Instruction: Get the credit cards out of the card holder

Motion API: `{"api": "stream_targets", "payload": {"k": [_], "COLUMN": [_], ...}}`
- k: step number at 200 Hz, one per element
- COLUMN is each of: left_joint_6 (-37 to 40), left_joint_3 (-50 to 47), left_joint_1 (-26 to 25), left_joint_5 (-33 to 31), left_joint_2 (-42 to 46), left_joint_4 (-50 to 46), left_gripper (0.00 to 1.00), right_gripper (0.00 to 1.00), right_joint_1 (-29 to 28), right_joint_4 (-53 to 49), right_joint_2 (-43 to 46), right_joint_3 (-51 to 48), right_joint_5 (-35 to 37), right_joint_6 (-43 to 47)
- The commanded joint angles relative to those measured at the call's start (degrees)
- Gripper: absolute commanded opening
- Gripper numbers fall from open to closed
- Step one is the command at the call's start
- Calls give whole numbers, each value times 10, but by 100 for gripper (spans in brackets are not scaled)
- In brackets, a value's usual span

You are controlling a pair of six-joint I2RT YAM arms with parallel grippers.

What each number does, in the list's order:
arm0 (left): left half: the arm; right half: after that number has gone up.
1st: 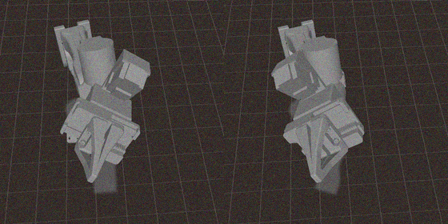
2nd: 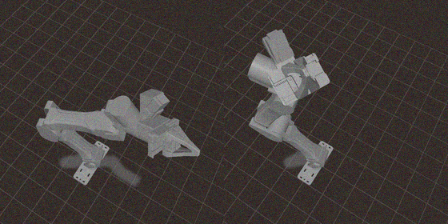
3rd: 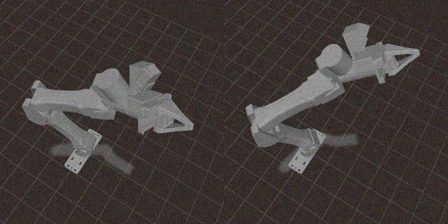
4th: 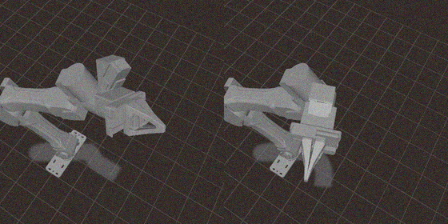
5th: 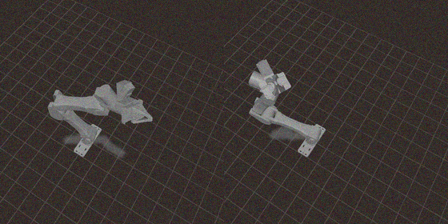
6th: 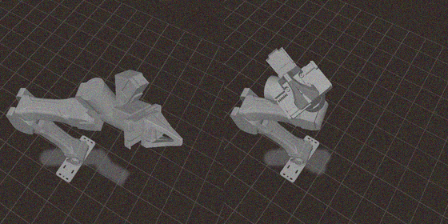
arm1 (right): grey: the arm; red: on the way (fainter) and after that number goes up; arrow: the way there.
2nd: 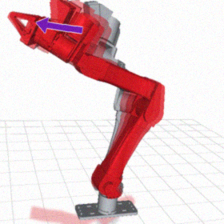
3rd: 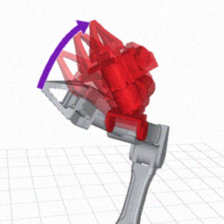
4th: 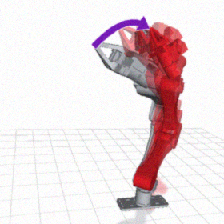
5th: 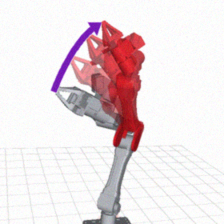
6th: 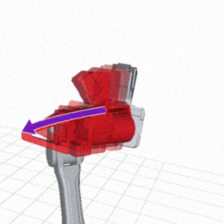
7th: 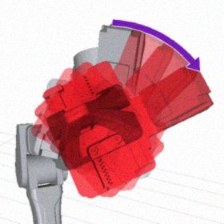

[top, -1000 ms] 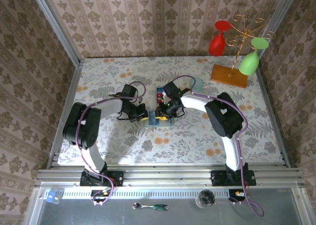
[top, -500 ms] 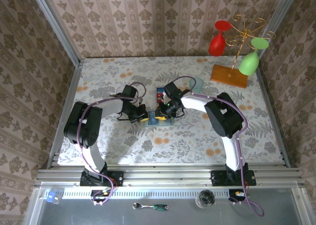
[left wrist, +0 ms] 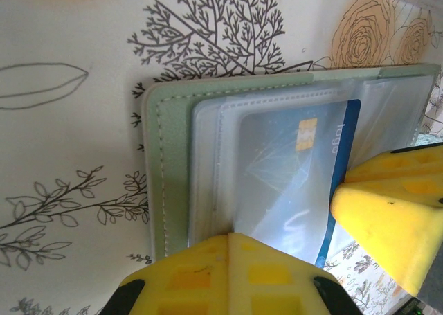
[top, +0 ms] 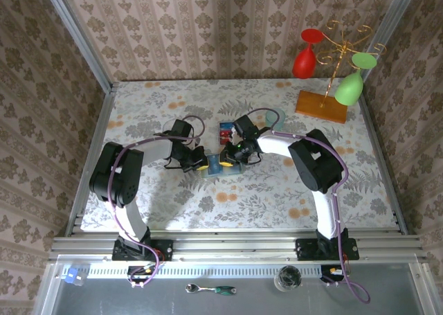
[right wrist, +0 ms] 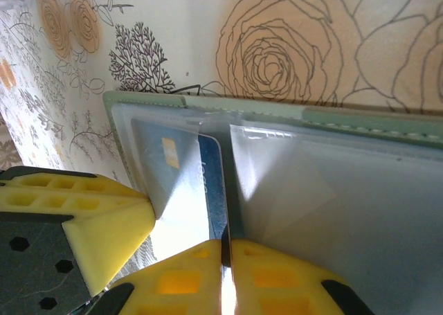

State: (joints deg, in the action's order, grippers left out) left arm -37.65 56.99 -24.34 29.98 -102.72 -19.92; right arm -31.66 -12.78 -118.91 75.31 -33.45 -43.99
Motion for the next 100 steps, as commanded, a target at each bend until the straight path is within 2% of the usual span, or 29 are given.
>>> {"api": "stream_targets", "payload": {"k": [1, 100], "left_joint_6": [13, 15], "left_joint_3": [-13, -12], "left_joint_1": [1, 4], "left_joint_5": [-12, -12], "left_joint_2": [-15, -8], "left_joint_4": [-22, -29], "left_gripper": [0, 0], "right_gripper": [9, 7], "right_joint_1": [4, 27], "right_joint_4": [18, -70], "right_joint_2": [28, 70], "right_joint_3": [-12, -23], "right_joint_5": [-13, 45], "right_joint_6": [-10, 52]}}
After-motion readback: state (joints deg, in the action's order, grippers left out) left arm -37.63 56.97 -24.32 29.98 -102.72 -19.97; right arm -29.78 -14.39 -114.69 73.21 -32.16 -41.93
